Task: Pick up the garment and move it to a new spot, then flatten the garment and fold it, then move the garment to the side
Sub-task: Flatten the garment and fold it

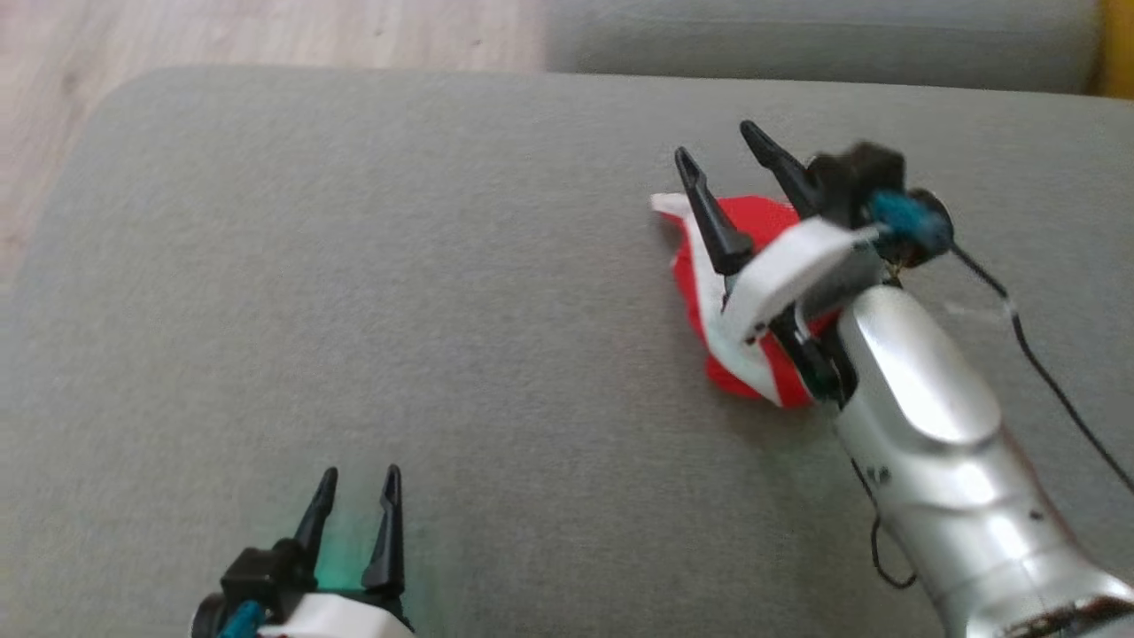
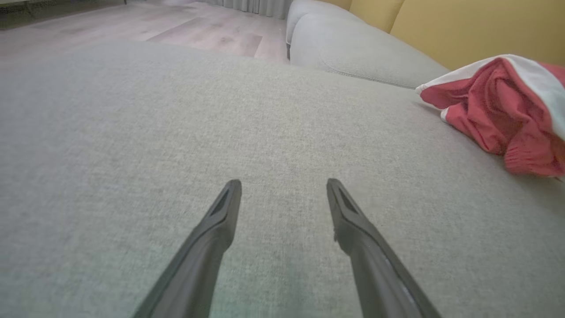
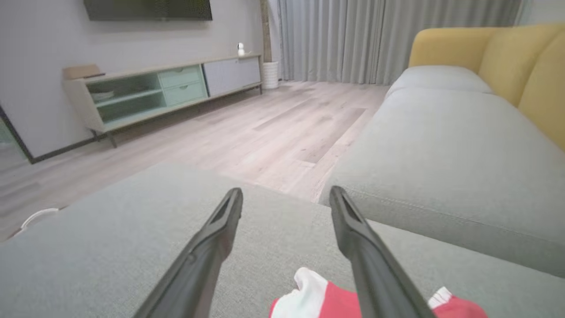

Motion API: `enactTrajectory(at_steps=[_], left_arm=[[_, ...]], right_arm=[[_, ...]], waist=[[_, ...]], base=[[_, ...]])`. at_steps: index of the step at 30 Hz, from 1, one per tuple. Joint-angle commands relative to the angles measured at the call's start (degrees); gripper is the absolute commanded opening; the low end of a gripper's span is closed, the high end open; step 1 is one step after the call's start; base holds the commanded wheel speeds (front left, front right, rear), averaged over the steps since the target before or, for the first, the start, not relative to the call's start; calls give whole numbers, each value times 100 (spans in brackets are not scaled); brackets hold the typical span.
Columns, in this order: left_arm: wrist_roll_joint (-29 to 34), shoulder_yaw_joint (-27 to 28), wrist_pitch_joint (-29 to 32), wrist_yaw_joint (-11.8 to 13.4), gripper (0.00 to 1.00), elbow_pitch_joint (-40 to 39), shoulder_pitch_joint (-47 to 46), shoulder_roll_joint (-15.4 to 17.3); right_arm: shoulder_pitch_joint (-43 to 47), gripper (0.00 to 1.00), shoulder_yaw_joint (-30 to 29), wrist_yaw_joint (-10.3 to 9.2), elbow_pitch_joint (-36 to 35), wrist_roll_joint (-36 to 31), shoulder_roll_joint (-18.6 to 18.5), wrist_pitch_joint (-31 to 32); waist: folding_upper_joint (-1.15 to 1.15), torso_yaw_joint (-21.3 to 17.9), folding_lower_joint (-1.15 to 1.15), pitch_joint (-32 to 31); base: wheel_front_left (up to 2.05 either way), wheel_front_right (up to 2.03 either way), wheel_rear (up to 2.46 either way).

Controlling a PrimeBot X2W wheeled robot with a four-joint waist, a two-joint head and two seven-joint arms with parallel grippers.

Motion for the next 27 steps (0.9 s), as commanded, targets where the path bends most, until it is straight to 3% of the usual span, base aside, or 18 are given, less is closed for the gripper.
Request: enactTrajectory(at_steps=[1, 6, 11, 16, 17, 20, 21, 27], left_arm=[[-78, 88, -61, -27, 100, -102, -198, 7], [-267, -71, -61, -30, 100, 127, -227, 5], [-401, -166, -61, -31, 100, 313, -376, 5], [-481, -222, -61, -31, 100, 300, -462, 4], [-493, -226, -61, -31, 100, 294, -469, 4], [-529, -242, -61, -31, 100, 287, -489, 4], [-532, -245, -61, -31, 100, 289, -497, 4], [-564, -346, -61, -32, 100, 209, -559, 4]], right_arm=[[-103, 100, 135, -5, 18, -15, 42, 159], [-752, 100, -194, -5, 956, 99, 42, 1122], [-1242, 100, -416, -5, 1747, -319, 42, 1697], [-1361, 100, -410, -5, 2199, -570, 42, 1878], [-1361, 95, -408, -5, 2257, -582, 42, 1889], [-1396, 13, -392, -5, 2381, -628, 42, 1893], [-1408, 0, -386, -5, 2411, -625, 42, 1890], [-1512, 0, -223, -5, 2215, -328, 42, 1360]], waist=[[0, 213, -1, 142], [0, 469, -1, 256], [0, 671, -1, 382], [0, 763, -1, 450], [0, 765, -1, 457], [0, 765, -1, 473], [0, 765, -1, 477], [0, 841, -1, 442]], base=[[0, 0, 0], [0, 0, 0], [0, 0, 0], [0, 0, 0], [0, 0, 0], [0, 0, 0], [0, 0, 0], [0, 0, 0]])
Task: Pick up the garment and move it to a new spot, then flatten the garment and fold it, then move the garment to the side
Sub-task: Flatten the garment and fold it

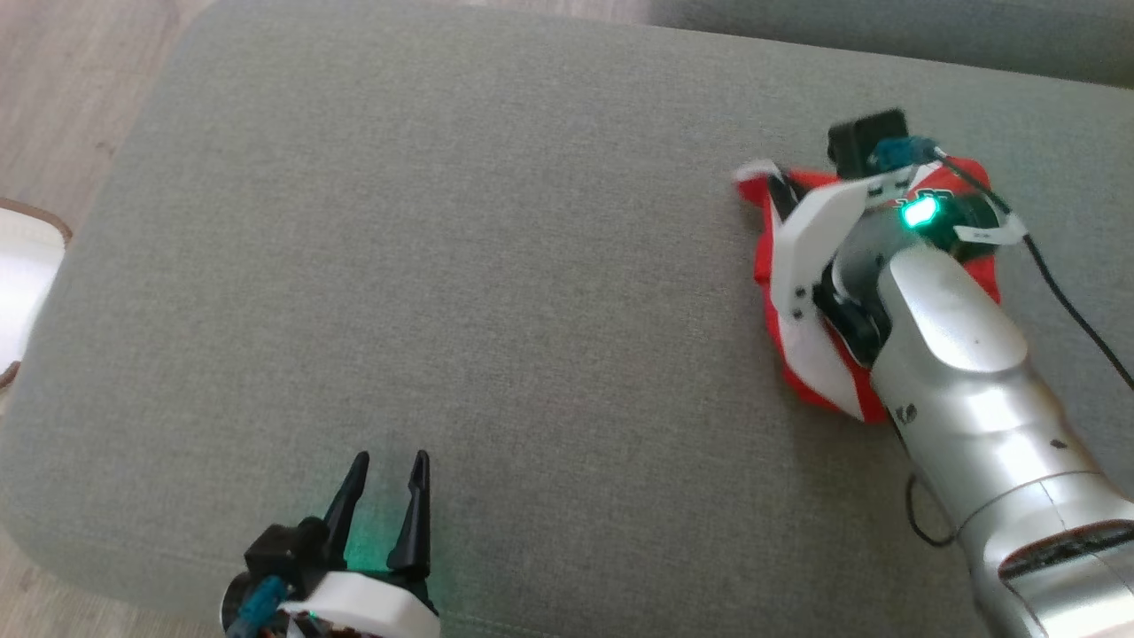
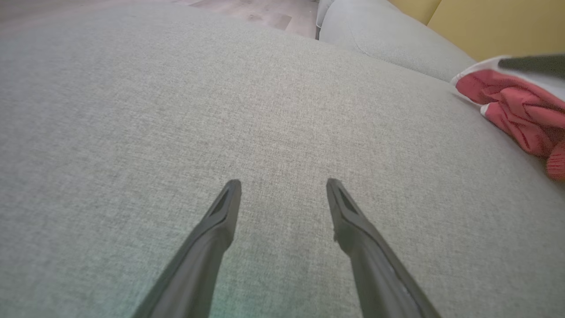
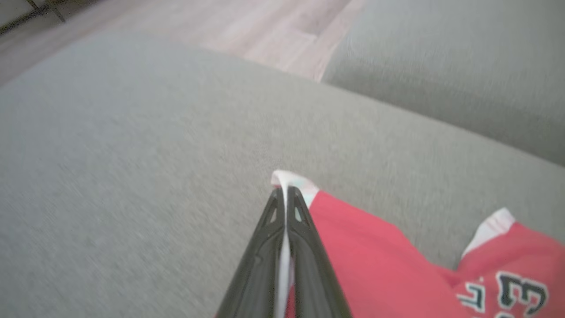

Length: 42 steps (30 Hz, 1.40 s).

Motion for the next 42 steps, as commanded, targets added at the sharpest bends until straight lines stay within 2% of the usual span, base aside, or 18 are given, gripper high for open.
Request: enactTrajectory(at_steps=[1, 7, 10, 12, 14, 15, 16, 19, 23, 24, 25, 26, 29, 31, 32, 34, 40, 42], left_arm=[[-26, 105, -61, 10, 100, -161, -179, 11], [47, 131, -61, 9, 100, -139, -1, 11], [109, 231, -61, 9, 100, -128, 131, 11], [169, 258, -61, 9, 100, -138, 196, 11], [177, 298, -61, 9, 100, -158, 237, 11], [178, 321, -61, 9, 100, -175, 248, 11], [178, 321, -61, 9, 100, -175, 248, 11], [150, 346, -61, 9, 100, -257, 240, 11], [129, 352, -61, 9, 100, -333, 194, 11], [132, 345, -61, 9, 100, -344, 174, 11], [137, 337, -61, 9, 100, -347, 151, 11], [138, 335, -61, 9, 100, -352, 127, 11], [149, 285, -61, 9, 100, -353, 29, 11], [137, 238, -61, 9, 100, -352, -35, 10], [141, 188, -61, 9, 100, -347, -98, 10], [124, 147, -61, 9, 100, -334, -139, 10], [101, 63, -61, 9, 100, -289, -107, 10], [97, 66, -61, 9, 100, -262, -65, 10]], right_arm=[[-309, 0, 230, -5, -430, 281, 122, -311], [-454, 0, 949, -5, -1814, 2617, 122, -1617], [-592, 0, 1103, -5, -2131, 3562, 122, -2196], [-645, 0, 1009, -5, -2163, 3977, 122, -2360], [-611, 0, 790, -5, -2061, 4110, 122, -2412], [-547, 0, 470, -5, -2045, 4097, 122, -2417], [-547, 0, 470, -5, -2045, 4097, 122, -2417], [-13, 0, -602, -5, -1948, 3590, 122, -2421], [1104, 0, -2049, -5, -1621, 2244, 78, -2423], [1368, 24, -2355, -5, -1510, 1915, 59, -2423], [1586, 91, -2656, -5, -1417, 1628, 46, -2423], [1762, 100, -2935, -5, -1369, 1317, 21, -2423], [2106, 100, -3667, -5, -1508, 483, 26, -2423], [2232, 100, -3848, -5, -1718, 100, 70, -2423], [2321, 100, -3760, -5, -1998, -213, 100, -2424], [2421, 100, -3423, -5, -2311, -400, 114, -2424], [2829, 100, -1189, -5, -2976, -299, 119, -2424], [2870, 100, -707, -5, -2953, -474, 120, -2424]], waist=[[0, 44, -1, -50], [0, 33, -1, -279], [0, -71, -1, -418], [0, -171, -1, -477], [0, -291, -1, -521], [0, -350, -1, -528], [0, -350, -1, -528], [0, -513, -1, -501], [0, -753, -1, -387], [0, -815, -1, -350], [0, -875, -1, -317], [0, -941, -1, -282], [0, -1100, -1, -192], [0, -1177, -1, -162], [0, -1220, -1, -144], [0, -1232, -1, -153], [0, -1125, -1, -223], [0, -1068, -1, -249]], base=[[0, 0, 0], [0, 0, 0], [0, 0, 0], [0, 0, 0], [0, 0, 0], [0, 0, 0], [0, 0, 0], [0, 0, 0], [0, 0, 0], [0, 0, 0], [0, 0, 0], [0, 0, 0], [0, 0, 0], [0, 0, 0], [0, 0, 0], [0, 0, 0], [0, 0, 0], [0, 0, 0]])
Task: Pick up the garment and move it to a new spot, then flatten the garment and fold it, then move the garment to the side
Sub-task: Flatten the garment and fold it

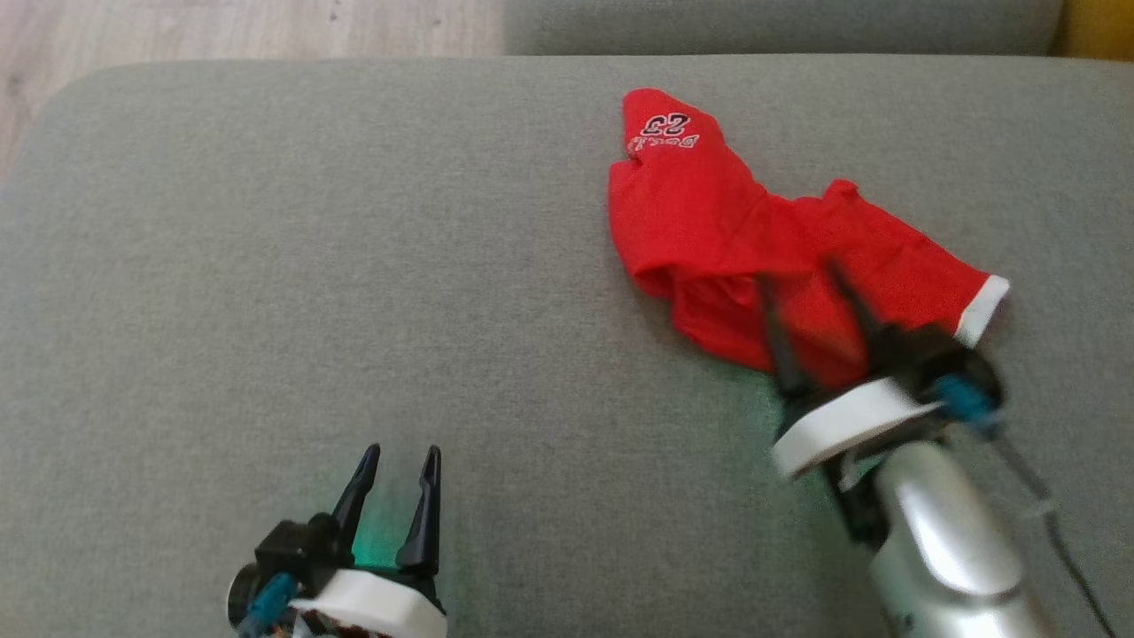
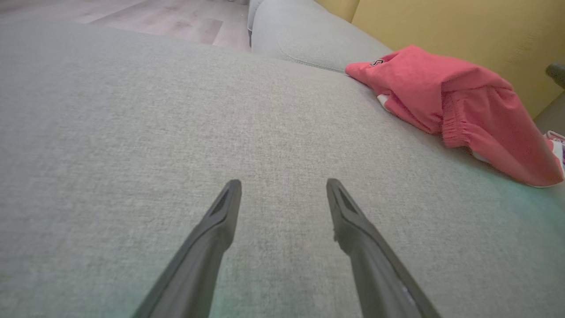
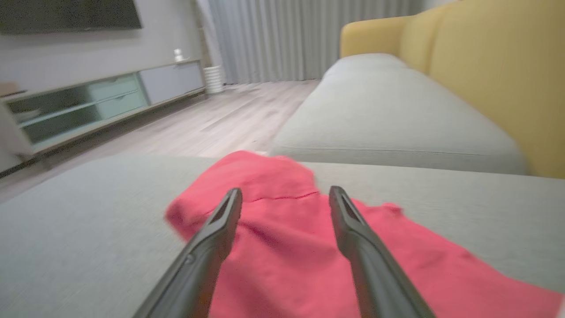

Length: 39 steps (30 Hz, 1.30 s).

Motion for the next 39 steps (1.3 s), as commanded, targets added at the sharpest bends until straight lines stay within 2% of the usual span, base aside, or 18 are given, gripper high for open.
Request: enactTrajectory(at_steps=[1, 8, 19, 20, 21, 22, 23, 27, 33, 35, 37, 38, 39], left_arm=[[-57, 182, -61, 9, 100, -98, -29, 10], [-129, 146, -61, 9, 100, -75, 100, 10], [-138, 113, -61, 9, 100, -135, 98, 10], [-138, 109, -61, 9, 100, -138, 81, 10], [-142, 98, -61, 9, 100, -135, 71, 10], [-148, 86, -61, 9, 100, -132, 60, 10], [-156, 74, -61, 9, 100, -131, 49, 10], [-166, 35, -61, 9, 100, -140, 24, 10], [-118, 67, -61, 9, 100, -126, 104, 10], [-103, 85, -61, 9, 100, -130, 133, 10], [-91, 94, -61, 9, 100, -140, 155, 10], [-87, 92, -61, 9, 100, -143, 162, 10], [-85, 93, -61, 9, 100, -146, 165, 10]], right_arm=[[-45, 100, 353, -5, -40, -142, 3, -21], [-200, 100, 1102, -5, 524, -703, -28, 243], [-264, 100, 744, -5, 1086, -1249, -5, 498], [-332, 90, 693, -5, 1211, -1309, 0, 551], [-362, 38, 676, -5, 1260, -1258, 1, 566], [-401, 0, 702, -5, 1314, -1245, 2, 598], [-441, 0, 730, -5, 1347, -1210, 2, 598], [-578, 0, 1148, -5, 1251, -673, 3, 348], [-668, 0, 2303, -5, 221, 1098, 4, 7], [-668, 0, 2392, -5, 52, 1469, 4, -17], [-622, 0, 2300, -5, 176, 1772, 4, -25], [-616, 34, 2168, -5, 361, 1806, 4, -26], [-628, 100, 1973, -5, 593, 1767, 4, -28]], waist=[[0, 78, 0, -36], [0, 318, 0, -133], [0, 501, 0, -66], [0, 516, 0, -43], [0, 527, 0, -33], [0, 539, 0, -25], [0, 552, 0, -21], [0, 604, 0, -37], [0, 615, 0, -159], [0, 608, 0, -189], [0, 605, 0, -202], [0, 603, 0, -204], [0, 599, 0, -207]], base=[[0, 0, 0], [0, 0, 0], [0, 0, 0], [0, 0, 0], [0, 0, 0], [0, 0, 0], [0, 0, 0], [0, 0, 0], [0, 0, 0], [0, 0, 0], [0, 0, 0], [0, 0, 0], [0, 0, 0]])
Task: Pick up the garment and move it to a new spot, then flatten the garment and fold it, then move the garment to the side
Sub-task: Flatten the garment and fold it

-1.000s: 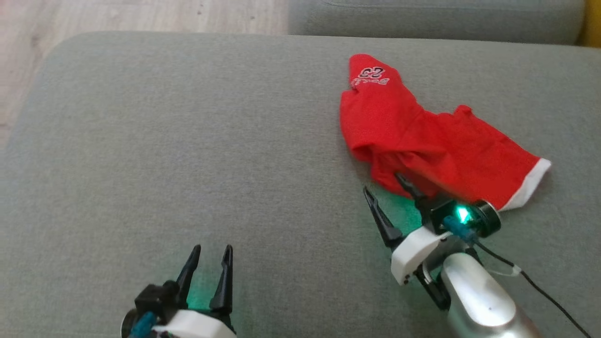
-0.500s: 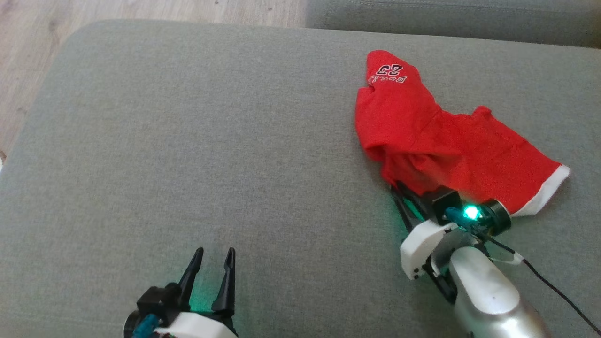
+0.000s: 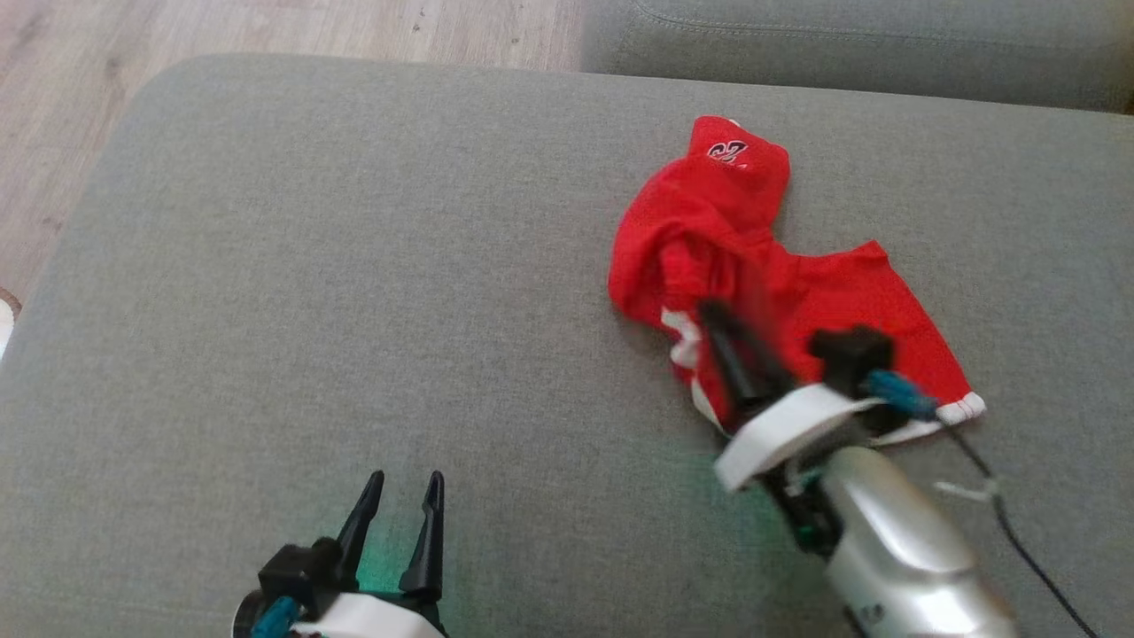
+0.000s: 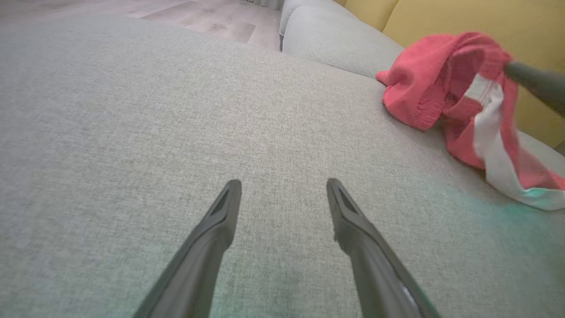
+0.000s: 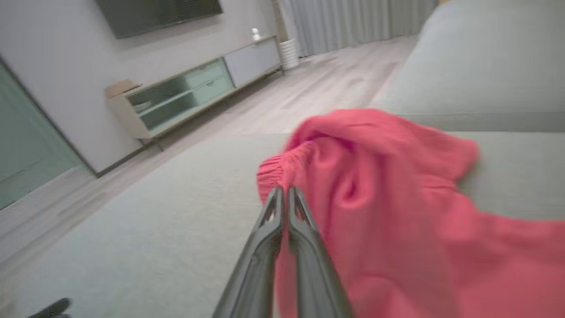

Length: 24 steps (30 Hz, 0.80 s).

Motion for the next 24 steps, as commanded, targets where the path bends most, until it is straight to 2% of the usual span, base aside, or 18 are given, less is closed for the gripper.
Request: enactTrajectory(at_steps=[1, 4, 6, 12, 19, 24], left_arm=[[49, 164, -61, 9, 100, -152, -86, 8], [59, 202, -61, 9, 100, -171, -101, 8], [72, 206, -61, 9, 100, -164, -118, 8], [31, 73, -61, 9, 100, -266, -320, 8], [50, -70, -61, 9, 100, -377, -612, 8], [13, -122, -61, 9, 100, -420, -644, 8]], right_arm=[[-175, 100, -143, -5, -15, -47, 49, -65], [-227, 100, -902, -5, 384, -386, 50, -67], [-236, 100, -1206, -5, 569, -727, 50, -68], [-148, 100, -1748, -5, 506, -1315, 50, -69], [298, 100, -3117, -5, 324, -2082, 50, -69], [510, 100, -3224, -5, 574, -2202, 50, -69]], waist=[[0, -4, 0, 6], [0, -60, 0, 43], [0, -120, 0, 66], [0, -343, 0, 155], [0, -504, 0, 242], [0, -541, 0, 276]], base=[[0, 0, 0], [0, 0, 0], [0, 0, 0], [0, 0, 0], [0, 0, 0], [0, 0, 0]])
